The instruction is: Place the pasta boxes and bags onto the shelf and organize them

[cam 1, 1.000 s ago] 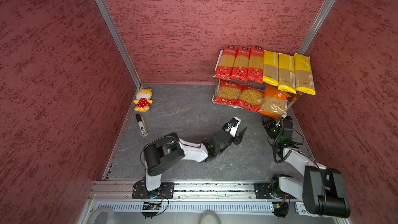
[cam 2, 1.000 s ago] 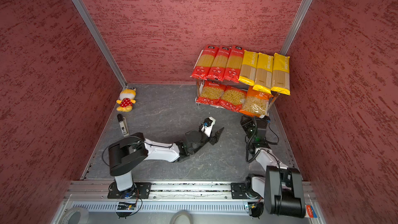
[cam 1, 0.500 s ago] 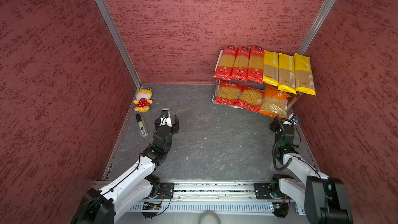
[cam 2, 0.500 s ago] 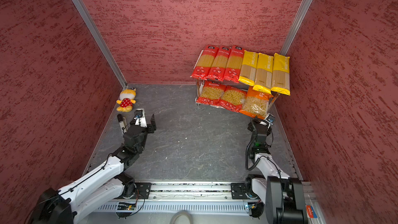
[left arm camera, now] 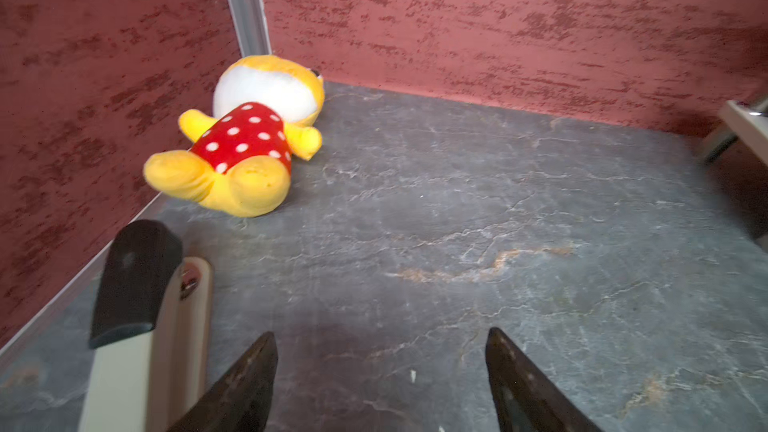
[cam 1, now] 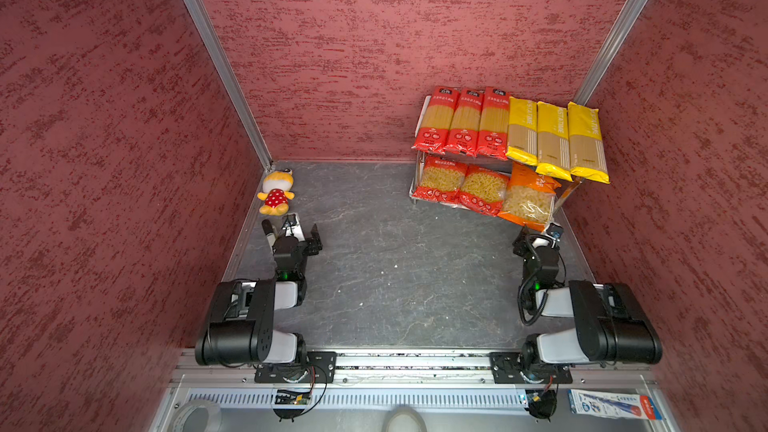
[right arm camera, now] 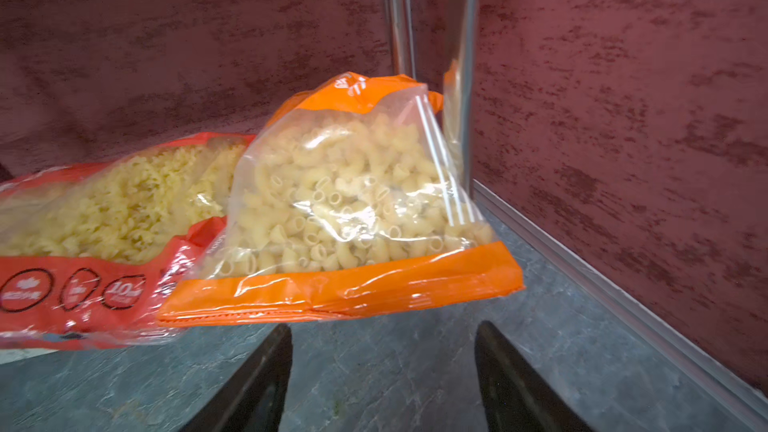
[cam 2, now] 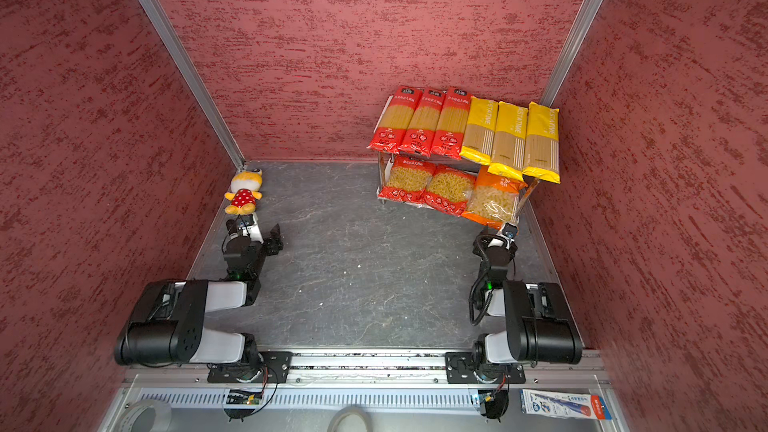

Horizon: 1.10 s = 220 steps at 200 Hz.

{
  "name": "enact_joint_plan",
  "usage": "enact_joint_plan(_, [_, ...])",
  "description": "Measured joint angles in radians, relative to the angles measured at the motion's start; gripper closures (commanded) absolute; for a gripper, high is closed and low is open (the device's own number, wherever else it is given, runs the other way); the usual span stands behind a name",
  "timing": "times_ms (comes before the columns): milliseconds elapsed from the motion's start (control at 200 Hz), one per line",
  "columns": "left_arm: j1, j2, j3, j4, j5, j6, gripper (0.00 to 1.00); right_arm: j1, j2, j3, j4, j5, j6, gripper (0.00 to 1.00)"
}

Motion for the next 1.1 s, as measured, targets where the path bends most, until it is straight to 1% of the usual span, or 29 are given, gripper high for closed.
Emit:
enact_joint_plan(85, [-0.011, 0.049, 0.0, 0.065, 0.024, 0.001, 0.18, 0.0, 0.009, 0.01, 0.022, -0.036, -0.016, 0.28])
enact_joint_plan(105, [-0.013, 0.059, 0.0, 0.079, 0.027, 0.002, 0.18, 0.0, 0.014, 0.01, 0.037, -0.043, -0.019, 0.26])
enact_joint_plan(135, [-0.016, 0.069, 0.0, 0.089, 0.028, 0.002, 0.17, 0.0, 0.038, 0.01, 0.076, -0.054, -0.024, 0.2])
enact_joint_plan(175, [-0.019, 0.075, 0.001, 0.092, 0.029, 0.001, 0.16, 0.0, 0.081, 0.009, 0.122, -0.068, -0.033, 0.19])
enact_joint_plan(230, [-0.019, 0.077, 0.007, 0.089, 0.024, -0.001, 0.13, 0.0, 0.101, 0.007, 0.116, -0.074, -0.035, 0.19])
enact_joint_plan(316, [-0.022, 0.078, 0.048, 0.053, -0.002, -0.012, 0.0, 0.001, 0.106, 0.006, 0.131, -0.077, -0.04, 0.17])
enact_joint_plan(356, [-0.029, 0.08, 0.072, 0.043, -0.024, -0.014, 0.0, 0.001, 0.106, 0.006, 0.135, -0.077, -0.041, 0.14])
enact_joint_plan(436, [-0.04, 0.08, 0.1, 0.033, -0.048, -0.018, 0.0, 0.004, 0.106, 0.01, 0.135, -0.08, -0.049, 0.13])
enact_joint_plan(616, [-0.043, 0.08, 0.103, 0.013, -0.072, -0.018, 0.0, 0.008, 0.106, 0.021, 0.134, -0.084, -0.057, 0.1])
enact_joint_plan(641, [-0.043, 0.08, 0.103, 0.011, -0.075, -0.018, 0.0, 0.008, 0.106, 0.022, 0.134, -0.084, -0.058, 0.08])
enact_joint_plan(656, [-0.043, 0.08, 0.103, 0.01, -0.076, -0.018, 0.0, 0.008, 0.106, 0.023, 0.134, -0.084, -0.058, 0.03])
enact_joint_plan(676, [-0.043, 0.08, 0.103, 0.01, -0.077, -0.018, 0.0, 0.008, 0.106, 0.024, 0.134, -0.084, -0.059, 0.01])
enact_joint_plan(1102, [-0.043, 0.08, 0.103, 0.008, -0.081, -0.018, 0.0, 0.009, 0.106, 0.025, 0.134, -0.085, -0.064, 0.01])
